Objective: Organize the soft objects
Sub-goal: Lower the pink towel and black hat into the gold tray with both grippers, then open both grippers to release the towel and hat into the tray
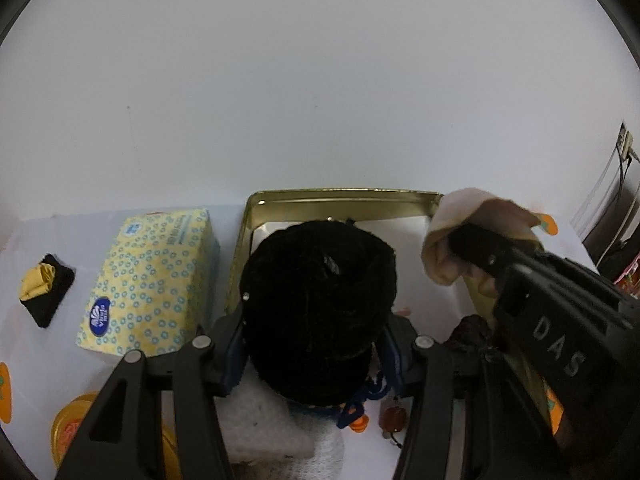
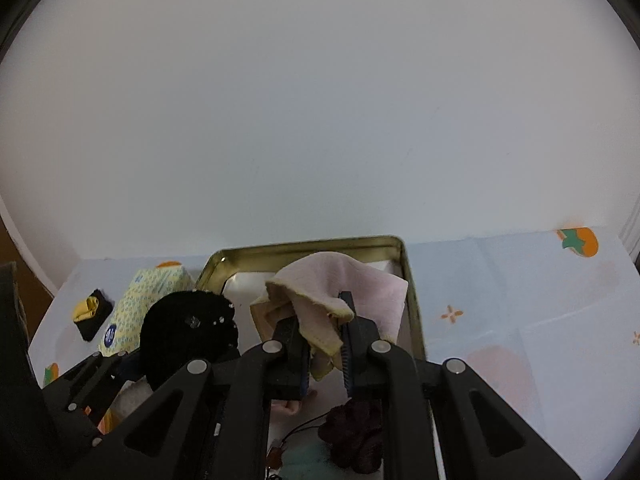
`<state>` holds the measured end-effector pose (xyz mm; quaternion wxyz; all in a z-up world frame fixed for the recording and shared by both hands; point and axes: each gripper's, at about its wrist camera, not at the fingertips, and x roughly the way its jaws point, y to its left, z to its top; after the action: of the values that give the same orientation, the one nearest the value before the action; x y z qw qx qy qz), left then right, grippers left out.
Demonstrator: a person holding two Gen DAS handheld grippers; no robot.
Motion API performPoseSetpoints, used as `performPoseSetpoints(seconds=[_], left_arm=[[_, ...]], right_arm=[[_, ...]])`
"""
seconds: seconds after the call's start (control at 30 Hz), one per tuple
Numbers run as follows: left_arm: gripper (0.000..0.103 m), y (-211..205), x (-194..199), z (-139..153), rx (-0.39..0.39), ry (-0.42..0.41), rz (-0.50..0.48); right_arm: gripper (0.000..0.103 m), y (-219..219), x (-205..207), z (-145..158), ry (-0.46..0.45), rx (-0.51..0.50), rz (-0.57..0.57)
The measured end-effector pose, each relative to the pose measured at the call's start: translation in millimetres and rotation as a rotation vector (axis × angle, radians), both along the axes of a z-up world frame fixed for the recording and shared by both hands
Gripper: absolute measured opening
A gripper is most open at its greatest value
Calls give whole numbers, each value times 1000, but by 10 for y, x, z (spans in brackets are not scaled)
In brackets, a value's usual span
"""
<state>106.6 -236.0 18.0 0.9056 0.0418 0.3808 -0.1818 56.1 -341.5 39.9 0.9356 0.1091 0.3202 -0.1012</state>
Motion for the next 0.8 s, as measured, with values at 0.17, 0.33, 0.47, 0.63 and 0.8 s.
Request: performPoseSetpoints(seconds=[0.17, 0.33, 0.47, 0.63, 0.8], left_arm=[[54, -81, -34, -60, 43, 1, 5], [54, -98, -23, -67, 46, 14, 23], [54, -79, -79, -62, 64, 6, 23], [54, -79, -61, -79, 76, 10, 31], [79, -62, -9, -126, 67, 51, 34]], right_arm=[[14, 10, 8, -5, 14, -19, 3], [14, 94, 40, -41, 23, -1, 9], [15, 111, 42, -35, 28, -19, 19], [15, 132, 49, -35, 36, -29, 23], [36, 113, 87, -62, 66, -13, 40]])
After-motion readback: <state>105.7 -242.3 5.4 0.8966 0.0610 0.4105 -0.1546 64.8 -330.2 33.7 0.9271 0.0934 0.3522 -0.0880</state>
